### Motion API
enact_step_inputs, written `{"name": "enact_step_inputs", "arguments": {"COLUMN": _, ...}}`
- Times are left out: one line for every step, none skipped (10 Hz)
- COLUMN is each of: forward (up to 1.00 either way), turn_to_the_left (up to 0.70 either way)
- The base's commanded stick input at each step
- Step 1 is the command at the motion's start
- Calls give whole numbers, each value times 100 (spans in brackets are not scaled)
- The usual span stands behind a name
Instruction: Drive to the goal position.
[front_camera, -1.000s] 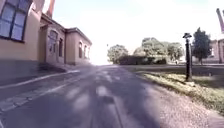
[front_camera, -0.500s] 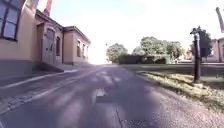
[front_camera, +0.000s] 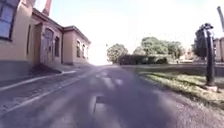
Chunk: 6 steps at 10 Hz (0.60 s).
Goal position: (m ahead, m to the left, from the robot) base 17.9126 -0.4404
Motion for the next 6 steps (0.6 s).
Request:
{"name": "enact_step_inputs", "arguments": {"forward": 70, "turn_to_the_left": 0}}
{"name": "enact_step_inputs", "arguments": {"forward": 70, "turn_to_the_left": 0}}
{"name": "enact_step_inputs", "arguments": {"forward": 70, "turn_to_the_left": 0}}
{"name": "enact_step_inputs", "arguments": {"forward": 70, "turn_to_the_left": 0}}
{"name": "enact_step_inputs", "arguments": {"forward": 70, "turn_to_the_left": 0}}
{"name": "enact_step_inputs", "arguments": {"forward": 70, "turn_to_the_left": 0}}
